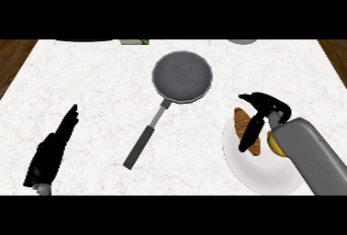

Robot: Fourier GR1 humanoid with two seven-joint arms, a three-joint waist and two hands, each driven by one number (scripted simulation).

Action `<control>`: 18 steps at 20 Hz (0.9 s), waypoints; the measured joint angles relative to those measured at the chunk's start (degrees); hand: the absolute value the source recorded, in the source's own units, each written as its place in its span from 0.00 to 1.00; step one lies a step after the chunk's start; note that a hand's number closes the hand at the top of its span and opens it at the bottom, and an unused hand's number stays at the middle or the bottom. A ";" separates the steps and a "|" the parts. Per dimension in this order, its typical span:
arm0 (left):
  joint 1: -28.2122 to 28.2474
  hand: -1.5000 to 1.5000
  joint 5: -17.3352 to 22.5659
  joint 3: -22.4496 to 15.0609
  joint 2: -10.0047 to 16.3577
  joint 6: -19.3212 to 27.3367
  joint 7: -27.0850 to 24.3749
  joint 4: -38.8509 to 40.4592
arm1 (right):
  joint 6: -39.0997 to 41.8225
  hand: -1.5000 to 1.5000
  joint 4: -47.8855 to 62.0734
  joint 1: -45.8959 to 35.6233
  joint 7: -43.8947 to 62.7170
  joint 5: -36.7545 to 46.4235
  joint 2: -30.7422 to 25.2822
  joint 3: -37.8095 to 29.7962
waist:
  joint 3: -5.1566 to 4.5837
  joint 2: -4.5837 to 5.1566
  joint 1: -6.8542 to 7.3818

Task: Pick the croissant from the plate and place it in the pan

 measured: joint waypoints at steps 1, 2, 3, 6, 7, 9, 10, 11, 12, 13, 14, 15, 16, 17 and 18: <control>0.65 0.50 -0.64 -0.42 -0.47 0.21 -0.07 -0.38 | 0.27 0.00 0.20 -0.18 -0.06 0.15 0.09 -0.40 | 0.03 0.01 0.03; 0.72 0.50 -0.93 -0.25 -0.74 0.24 -0.59 0.18 | 0.42 0.00 -0.10 0.75 -0.30 0.63 0.18 -0.36 | 0.01 -0.01 -0.02; 1.01 0.50 -1.23 -0.36 -1.00 0.10 -0.87 0.20 | 0.56 0.00 0.45 0.76 -0.45 1.15 0.54 -0.51 | 0.02 0.00 0.00; 1.01 0.50 -1.94 -0.22 -1.88 0.06 -0.61 -0.26 | 0.87 0.00 1.96 1.29 -1.36 3.27 1.53 -0.91 | 0.01 0.01 0.05; 0.69 0.50 -1.95 0.33 -1.82 -0.21 -0.70 0.29 | 0.83 0.00 1.78 2.28 -1.70 4.13 1.84 -0.76 | 0.01 0.01 0.00; 0.52 0.50 -2.13 0.83 -2.12 -0.73 -0.71 0.19 | 1.14 0.00 2.00 2.73 -2.08 5.34 2.44 -1.42 | 0.02 0.02 -0.01; 0.00 0.50 -2.12 1.28 -2.10 -1.24 -0.61 0.59 | 1.25 0.00 1.52 3.42 -2.23 5.91 2.53 -1.81 | 0.02 0.02 -0.04; 0.84 0.50 -2.44 1.14 -2.21 -1.36 -0.21 -0.62 | 1.26 0.00 2.32 3.41 -2.50 6.69 3.01 -2.07 | 0.02 0.01 0.01; 1.24 0.50 -2.53 1.27 -2.39 -1.59 -0.42 -0.79 | 1.25 0.00 3.60 3.30 -3.09 7.65 3.47 -2.40 | 0.02 0.02 0.06; 1.36 0.50 -2.69 1.46 -2.70 -1.68 -0.16 -1.07 | 1.38 0.00 3.73 3.61 -3.39 8.50 3.77 -2.60 | 0.03 0.02 0.05; 1.26 0.50 -2.95 1.65 -3.01 -1.90 -0.70 -0.47 | 1.66 0.00 4.61 3.12 -3.91 9.17 4.15 -3.38 | 0.03 0.03 0.06; 1.09 0.50 -2.82 2.16 -2.85 -2.45 -0.37 -0.67 | 1.92 0.00 6.07 2.81 -5.07 9.96 4.30 -3.92 | 0.02 0.04 0.09; 0.52 0.50 -2.67 2.55 -2.78 -2.98 0.34 -0.89 | 1.36 1.00 6.91 2.69 -5.44 10.95 5.21 -4.07 | 0.02 0.05 0.09; -0.02 0.50 -2.75 2.90 -2.95 -3.17 0.82 -0.74 | 1.14 1.00 5.82 3.62 -5.54 11.66 5.43 -4.29 | 0.02 0.03 0.03; 0.32 0.50 -3.19 2.89 -3.22 -3.21 0.53 -0.87 | 0.71 1.00 6.37 3.69 -6.66 12.55 5.68 -4.76 | -0.07 -0.07 0.01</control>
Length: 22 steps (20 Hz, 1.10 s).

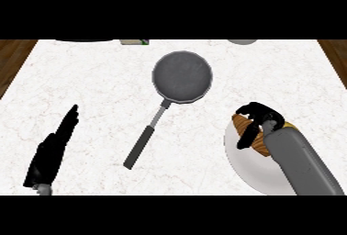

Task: Pick the croissant from the plate and place it in the pan

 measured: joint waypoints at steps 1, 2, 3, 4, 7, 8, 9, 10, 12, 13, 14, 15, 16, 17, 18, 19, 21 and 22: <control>-0.26 0.50 0.03 0.33 -0.18 -0.21 -0.16 0.18 | -0.65 1.00 0.34 -0.24 -0.33 0.74 0.43 -0.60 | -0.08 -0.06 -0.04; 0.03 0.50 -0.06 0.61 -0.21 -0.30 -0.46 0.11 | -1.16 1.00 1.49 -0.46 -1.96 1.17 0.43 -1.35 | -0.12 -0.12 0.03; 0.89 0.50 -0.78 -0.05 -0.79 0.17 0.28 -1.46 | -1.47 1.00 0.77 0.29 -2.45 1.26 0.54 -1.78 | -0.14 -0.18 0.04; 0.87 0.50 -1.20 -0.17 -1.14 0.19 0.35 -1.40 | -1.69 1.00 0.77 0.48 -2.55 1.49 0.92 -2.36 | -0.16 -0.20 -0.01; 0.33 0.50 -1.24 0.38 -1.21 -0.34 0.71 -1.11 | -2.66 1.00 1.41 0.79 -3.12 1.95 2.13 -3.54 | -0.43 -0.41 -0.19; 1.14 0.50 -1.37 0.38 -1.29 -0.40 -0.19 -1.12 | -3.23 1.00 2.03 0.78 -3.37 2.19 2.58 -3.92 | -0.52 -0.45 -0.19; 0.84 0.50 -1.06 0.88 -1.28 -0.74 -0.92 -0.20 | -3.42 1.00 2.03 1.01 -3.72 2.39 2.81 -4.16 | -0.57 -0.51 -0.23; 1.78 0.50 -1.08 0.77 -1.30 -0.99 -0.86 -1.08 | -3.32 1.00 1.70 1.28 -4.06 2.18 2.78 -4.72 | -0.55 -0.51 -0.21; 1.39 0.50 -0.85 1.56 -0.91 -1.75 -0.48 -1.17 | -3.14 1.00 -0.14 2.43 -3.80 2.16 2.94 -5.30 | -0.38 -0.39 -0.20; 0.90 0.50 -0.78 1.80 -0.96 -2.00 -0.56 -0.60 | -4.01 1.00 -0.76 3.18 -4.24 2.91 2.78 -5.35 | -0.31 -0.42 -0.15; 1.18 0.50 -0.63 2.24 -0.83 -2.21 -1.48 -0.10 | -5.02 1.00 -1.64 3.61 -3.17 3.92 2.82 -5.23 | -0.24 -0.35 -0.17; 1.23 0.50 -0.61 2.48 -0.74 -2.34 -1.74 0.18 | -5.63 1.00 -2.80 4.61 -2.04 4.92 2.35 -5.01 | -0.17 -0.29 -0.26; 1.30 0.50 -0.95 2.02 -1.18 -2.12 -1.23 -0.31 | -6.76 1.00 -3.28 5.23 -1.37 6.20 1.87 -4.91 | -0.12 -0.24 -0.28; 1.30 0.50 -1.06 2.07 -1.30 -1.98 -1.07 -0.31 | -7.75 1.00 -4.48 6.39 -0.62 7.42 0.95 -4.86 | -0.07 -0.22 -0.45; 1.48 0.50 -1.07 2.01 -1.31 -2.14 -0.98 -0.64 | -9.02 1.00 -5.37 6.92 0.41 8.75 0.64 -4.77 | -0.04 -0.19 -0.46; 1.04 0.50 -1.07 2.24 -1.31 -2.14 -1.27 -0.04 | -10.56 1.00 -5.75 7.38 0.69 10.54 -0.01 -4.48 | -0.02 -0.14 -0.49; 1.28 0.50 -1.20 2.30 -1.52 -1.97 -1.54 0.22 | -13.67 1.00 -8.72 8.67 1.91 14.46 -1.45 -3.40 | 0.00 -0.18 -0.74; 1.14 0.50 -0.90 2.66 -1.24 -2.30 -1.59 0.45 | -15.07 1.00 -10.34 8.76 2.57 16.24 -2.10 -3.08 | 0.01 -0.19 -0.82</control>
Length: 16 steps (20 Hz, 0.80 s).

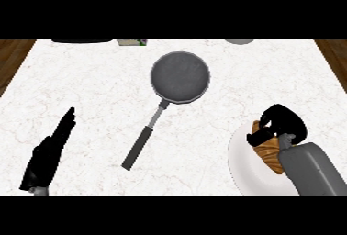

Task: Pick the croissant from the plate and place it in the pan

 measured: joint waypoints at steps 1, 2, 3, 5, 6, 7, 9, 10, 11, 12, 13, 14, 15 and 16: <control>0.40 0.50 -0.12 -0.17 -0.27 0.17 -0.29 -0.15 | -2.06 1.00 -1.25 0.36 -0.37 1.96 -0.81 0.29 | 0.01 -0.02 0.02; -0.01 0.50 -0.42 -0.41 -0.60 0.48 0.09 -0.17 | -3.80 1.00 -2.73 0.19 -0.74 3.76 -1.46 0.69 | 0.03 -0.02 -0.06; 0.29 0.50 -0.29 -0.23 -0.39 0.31 0.15 -0.40 | -5.34 1.00 -4.21 -0.35 -1.03 5.78 -2.49 1.05 | 0.04 -0.07 0.04; 0.78 0.50 -0.73 -0.60 -0.70 0.61 0.05 -0.59 | -8.41 1.00 -7.39 -1.65 -1.75 10.00 -4.18 2.21 | 0.03 -0.15 0.15; 0.66 0.50 -0.57 -0.31 -0.39 0.38 0.20 -0.59 | -9.89 1.00 -9.31 -2.33 -2.40 11.63 -4.95 2.55 | 0.04 -0.18 0.09; 0.86 0.50 -0.31 -0.24 -0.19 0.00 0.08 -0.88 | -11.48 1.00 -10.41 -3.06 -3.10 13.41 -5.38 3.04 | 0.03 -0.15 0.30; -0.47 0.50 -0.27 -0.16 -0.38 -0.06 0.65 -0.22 | -13.01 1.00 -12.59 -4.82 -3.69 16.19 -5.56 4.10 | 0.04 -0.02 0.36; -1.03 0.50 -0.62 -0.30 -0.51 0.10 1.03 -0.03 | -13.73 1.00 -13.25 -5.55 -3.78 17.62 -5.15 4.79 | 0.04 0.03 0.44; -1.08 0.50 -0.15 0.04 -0.14 -0.47 1.35 -0.50 | -13.75 1.00 -13.21 -7.05 -4.22 18.22 -4.99 4.71 | 0.05 0.09 0.63; -0.62 0.50 -0.18 -0.01 -0.19 -0.62 0.93 -0.64 | -13.89 1.00 -12.58 -8.78 -4.88 18.46 -4.57 4.35 | 0.05 0.14 0.82; -0.75 0.50 -0.48 -0.31 -0.61 -0.47 0.86 -0.42 | -14.08 1.00 -11.67 -10.37 -5.62 18.66 -3.98 3.93 | 0.05 0.19 0.91; -1.08 0.50 -0.73 -0.48 -0.87 -0.32 0.95 -0.36 | -14.47 1.00 -10.59 -12.36 -5.69 19.12 -2.74 3.91 | 0.06 0.25 1.06; -1.21 0.50 -0.52 -0.11 -0.62 -0.64 0.82 -0.34 | -15.28 1.00 -9.44 -13.66 -6.40 19.22 -1.70 3.58 | 0.05 0.28 1.15; -0.95 0.50 -0.58 -0.09 -0.64 -0.71 0.99 -0.77 | -15.72 1.00 -7.68 -15.51 -6.78 19.30 -0.44 3.23 | 0.06 0.31 1.29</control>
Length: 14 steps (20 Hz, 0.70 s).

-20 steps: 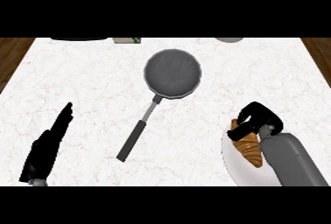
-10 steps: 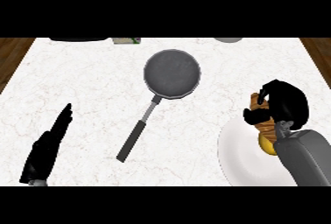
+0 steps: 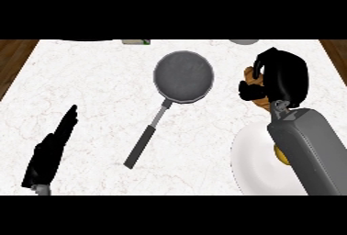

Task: Pick the croissant from the plate and place it in the pan

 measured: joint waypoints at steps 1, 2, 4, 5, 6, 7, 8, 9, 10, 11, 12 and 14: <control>-0.10 0.50 -0.34 -0.18 -0.26 0.17 -0.46 0.41 | -0.60 1.00 1.85 -1.78 -0.94 -0.38 1.05 -0.61 | 0.00 0.05 0.10; 0.37 0.50 -0.25 -0.08 -0.18 -0.06 -0.91 0.27 | -1.34 1.00 3.81 -3.42 -1.44 -0.44 2.50 -0.84 | 0.00 0.08 0.25; 0.14 0.50 -0.93 -0.67 -0.86 0.38 -0.64 0.12 | -2.91 1.00 8.79 -7.12 -2.98 -0.97 4.94 -2.09 | 0.01 0.18 0.49; 0.53 0.50 -0.98 -0.78 -0.94 0.30 -0.82 -0.24 | -3.36 1.00 11.32 -9.09 -4.13 -1.82 5.72 -3.16 | 0.01 0.23 0.65; -0.26 0.50 -0.81 -0.48 -0.86 0.11 -0.94 0.53 | -4.91 1.00 14.32 -10.53 -5.36 -2.17 6.92 -3.91 | 0.01 0.31 0.76; -0.38 0.50 -0.76 -0.51 -0.71 -0.22 -0.71 0.27 | -5.92 1.00 17.43 -12.50 -5.78 -2.28 8.20 -4.63 | 0.02 0.37 0.91; -0.65 0.50 -0.84 -0.63 -0.89 -0.25 -0.88 0.69 | -6.88 1.00 20.46 -14.69 -6.33 -2.66 9.29 -5.61 | 0.02 0.45 1.08; -1.19 0.50 -0.88 -0.55 -0.89 -0.29 -0.56 0.85 | -8.00 1.00 23.37 -16.26 -7.00 -3.03 10.54 -6.40 | 0.01 0.48 1.15; -1.36 0.50 -0.93 -0.55 -0.90 -0.30 -0.37 0.65 | -9.37 1.00 26.43 -17.56 -8.36 -3.70 11.38 -7.45 | 0.02 0.57 1.38; -1.45 0.50 -1.25 -0.94 -1.26 -0.17 -0.74 1.08 | -10.84 1.00 29.50 -18.70 -9.84 -4.35 12.10 -8.52 | 0.02 0.68 1.57; -1.46 0.50 -1.37 -1.05 -1.25 -0.25 -0.75 1.06 | -11.96 1.00 32.72 -20.17 -11.06 -4.87 12.75 -9.53 | 0.03 0.79 1.82; -1.39 0.50 -1.46 -1.29 -1.26 -0.53 -0.93 0.93 | -14.01 1.00 38.75 -22.29 -13.80 -5.86 13.98 -11.21 | 0.03 0.98 2.30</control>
